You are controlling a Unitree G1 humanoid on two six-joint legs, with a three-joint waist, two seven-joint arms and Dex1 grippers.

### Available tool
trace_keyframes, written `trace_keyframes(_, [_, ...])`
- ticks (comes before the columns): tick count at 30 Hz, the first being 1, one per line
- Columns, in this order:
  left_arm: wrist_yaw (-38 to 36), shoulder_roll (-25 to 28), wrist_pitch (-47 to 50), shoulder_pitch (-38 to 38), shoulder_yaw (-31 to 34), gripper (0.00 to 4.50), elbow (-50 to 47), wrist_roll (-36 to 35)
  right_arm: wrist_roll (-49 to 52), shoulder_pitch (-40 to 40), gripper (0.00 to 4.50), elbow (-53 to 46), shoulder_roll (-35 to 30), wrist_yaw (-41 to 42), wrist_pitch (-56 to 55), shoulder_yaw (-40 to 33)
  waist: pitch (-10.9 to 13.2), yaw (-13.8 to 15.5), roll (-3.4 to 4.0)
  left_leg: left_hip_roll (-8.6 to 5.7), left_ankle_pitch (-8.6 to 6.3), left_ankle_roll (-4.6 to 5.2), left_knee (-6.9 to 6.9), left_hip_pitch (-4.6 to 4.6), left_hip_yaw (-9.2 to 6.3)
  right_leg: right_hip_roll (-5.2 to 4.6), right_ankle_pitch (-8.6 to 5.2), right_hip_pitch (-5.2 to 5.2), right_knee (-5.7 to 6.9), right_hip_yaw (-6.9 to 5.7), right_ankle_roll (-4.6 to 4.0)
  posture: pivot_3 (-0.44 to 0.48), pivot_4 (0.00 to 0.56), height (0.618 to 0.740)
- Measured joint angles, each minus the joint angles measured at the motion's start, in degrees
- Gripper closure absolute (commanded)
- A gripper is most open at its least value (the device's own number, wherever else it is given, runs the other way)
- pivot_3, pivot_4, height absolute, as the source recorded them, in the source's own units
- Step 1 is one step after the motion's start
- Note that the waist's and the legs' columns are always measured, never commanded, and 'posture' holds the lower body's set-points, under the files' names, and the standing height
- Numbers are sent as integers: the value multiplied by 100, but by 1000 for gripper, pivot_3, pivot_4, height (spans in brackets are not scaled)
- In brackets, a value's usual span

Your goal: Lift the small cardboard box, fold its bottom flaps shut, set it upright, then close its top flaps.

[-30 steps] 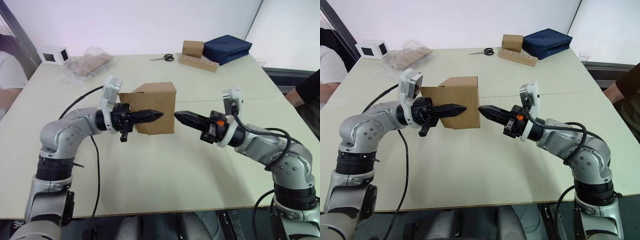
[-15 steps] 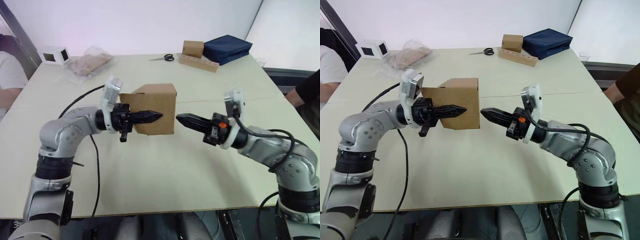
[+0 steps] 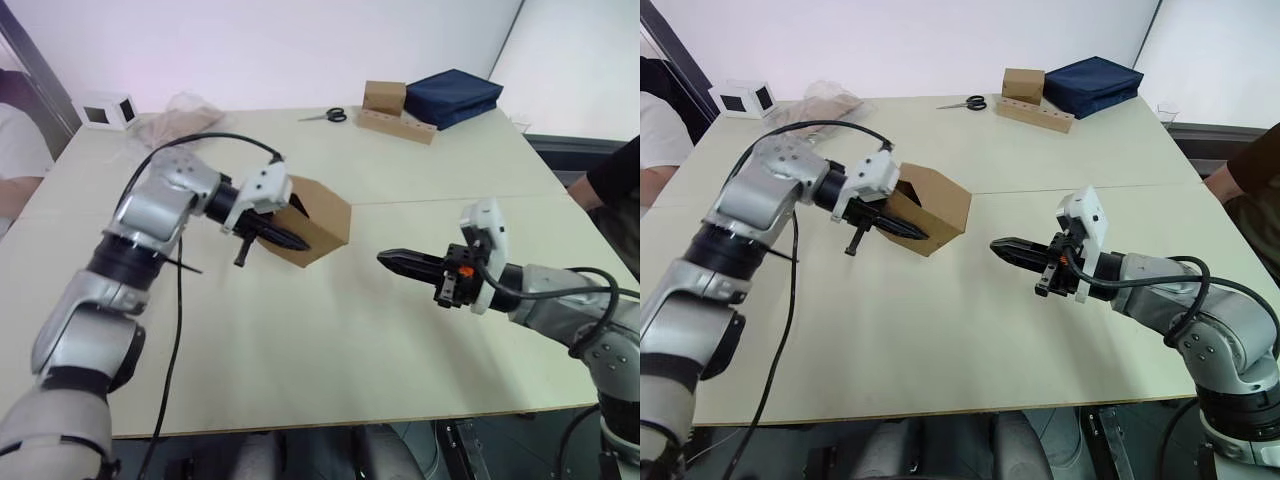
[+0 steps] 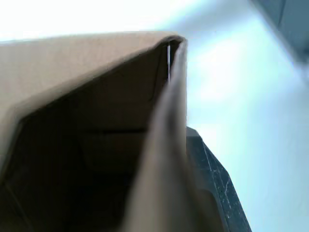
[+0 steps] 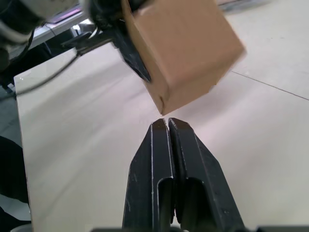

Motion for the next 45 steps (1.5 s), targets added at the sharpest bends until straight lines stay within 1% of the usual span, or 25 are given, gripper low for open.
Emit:
trace_keyframes(1, [-45, -40, -229, -211, -160, 4500, 208, 229, -23, 3, 4451, -5, 5, 21, -7, 22, 0, -1, 0, 0, -1, 2, -1, -1, 0, 0, 0, 0, -3, 0, 0, 0, 150, 740])
trace_keyframes(2, [-85, -171, -549, -556, -427, 4500, 617, 510, -70, 18, 4451, -8, 7, 47, -32, 39, 0, -1, 0, 0, -3, 6, 0, -2, 0, 0, 0, 0, -3, 0, 1, 0, 150, 740])
trace_keyframes(3, [-91, -222, -613, -690, -599, 4500, 745, 549, -102, 21, 4451, -10, 15, 51, -40, 59, 0, -1, -1, 0, -4, 7, 0, -2, -1, 0, 0, -1, -3, 0, 1, 0, 150, 740])
trace_keyframes(5, [-95, -305, -539, -1076, -1150, 4500, 930, 497, -159, 42, 4451, -21, 51, 53, -48, 113, 6, -1, -9, 0, -5, 9, 2, -6, -4, 1, -1, -2, -1, -1, 1, 0, 150, 740])
trace_keyframes(6, [-95, -320, -436, -1349, -1570, 4500, 979, 409, -184, 69, 4451, -32, 85, 36, -49, 130, 7, -5, -10, 0, -5, 9, 3, -8, -5, 1, -1, -3, -1, -1, 2, 0, 150, 740])
trace_keyframes(8, [-95, -266, -301, -1701, -2130, 4500, 1008, 276, -221, 114, 4451, -78, 157, -4, -49, 140, 8, -25, -9, 0, -8, 14, 2, -6, -3, 0, -2, -2, -1, 1, 3, 0, 150, 740])
trace_keyframes(9, [-95, -214, -204, -1817, -2426, 4500, 1020, 198, -228, 171, 4451, -130, 167, -19, -53, 139, 7, -46, -7, 0, -11, 20, 2, -2, -3, 2, -2, -3, -1, 4, 3, 0, 150, 740])
trace_keyframes(13, [-97, -212, 173, -1896, -3153, 4500, 1257, 106, -281, 405, 4451, -247, 316, -142, -64, 136, 9, -38, -4, 3, -12, 23, 2, 0, -5, 10, -3, -5, 8, 6, 2, 0, 150, 740])
trace_keyframes(15, [-95, -280, 142, -1928, -3306, 4500, 1400, 161, -294, 442, 4451, -260, 369, -191, -68, 140, 10, -30, -5, 2, -12, 23, 7, -3, -3, 6, -3, -4, 7, 6, 2, 0, 150, 740])
trace_keyframes(20, [-96, -535, 438, -2042, -3459, 4500, 1664, 229, -385, 454, 4451, -328, 449, -252, -142, 147, 11, -12, -8, -1, -12, 23, 11, -8, -3, 2, -3, -4, 3, 5, 3, 0, 150, 740])
trace_keyframes(22, [-96, -566, 601, -2040, -3487, 4500, 1601, 218, -431, 459, 4451, -332, 456, -269, -171, 147, 11, -19, -8, -1, -12, 23, 10, -7, -4, 3, -3, -4, 5, 5, 3, 0, 150, 740])
trace_keyframes(26, [-95, -637, 1021, -1976, -3486, 4500, 1163, 218, -483, 529, 4451, -332, 508, -308, -198, 147, 11, -22, -8, 0, -12, 23, 10, -6, -4, 3, -3, -4, 6, 5, 3, 0, 150, 740])
trace_keyframes(29, [-96, -672, 1269, -1890, -3484, 3706, 991, 215, -500, 597, 4500, -335, 534, -342, -206, 147, 11, -22, -7, 0, -12, 23, 10, -6, -4, 3, -3, -4, 8, 5, 3, 0, 150, 740])
trace_keyframes(31, [-95, -674, 1423, -1891, -3464, 2892, 940, 210, -501, 618, 4500, -338, 560, -379, -207, 147, 11, -26, -7, 0, -12, 23, 10, -6, -4, 4, -3, -5, 8, 5, 3, 0, 150, 740])
trace_keyframes(32, [-95, -674, 1482, -1891, -3464, 2597, 914, 198, -502, 618, 4500, -340, 566, -391, -207, 147, 11, -27, -7, 0, -12, 23, 10, -6, -4, 4, -3, -5, 8, 5, 3, 0, 150, 740])
trace_keyframes(34, [-95, -654, 1641, -1892, -3464, 1856, 827, 147, -502, 618, 4500, -342, 569, -407, -207, 147, 11, -26, -7, 0, -12, 23, 10, -6, -4, 4, -3, -4, 8, 5, 3, 0, 150, 740])
trace_keyframes(35, [-95, -630, 1733, -1892, -3462, 1698, 760, 96, -503, 618, 4500, -345, 573, -415, -207, 148, 11, -25, -7, 0, -12, 23, 10, -6, -4, 3, -3, -4, 8, 5, 3, 0, 150, 740])
trace_keyframes(36, [-94, -589, 1901, -1896, -3455, 1172, 655, 3, -510, 617, 4500, -347, 579, -421, -207, 151, 11, -26, -7, 0, -12, 23, 10, -6, -4, 3, -3, -4, 8, 5, 3, 0, 150, 740])
trace_keyframes(39, [-96, -403, 2331, -1984, -3409, 226, 302, -361, -528, 611, 4500, -347, 590, -417, -208, 173, 11, -27, -7, 0, -12, 23, 10, -6, -4, 3, -3, -5, 9, 5, 3, 0, 150, 740])
trace_keyframes(40, [-95, -330, 2466, -2046, -3392, 108, 199, -491, -531, 601, 4500, -346, 590, -413, -208, 181, 11, -28, -7, 0, -12, 23, 11, -6, -4, 3, -3, -5, 9, 5, 3, 0, 150, 740])
trace_keyframes(42, [-95, -57, 2791, -2312, -3269, 108, -57, -850, -534, 577, 4500, -345, 590, -398, -208, 213, 12, -33, -7, 0, -12, 23, 10, -6, -5, 4, -3, -6, 9, 5, 4, 0, 150, 740])
trace_keyframes(45, [-94, 615, 3134, -2815, -3075, 108, -415, -1498, -537, 506, 4500, -324, 585, -320, -207, 242, 15, -54, 0, 1, -12, 23, 7, -2, -4, 4, -4, -7, 12, 7, 4, 0, 150, 740])
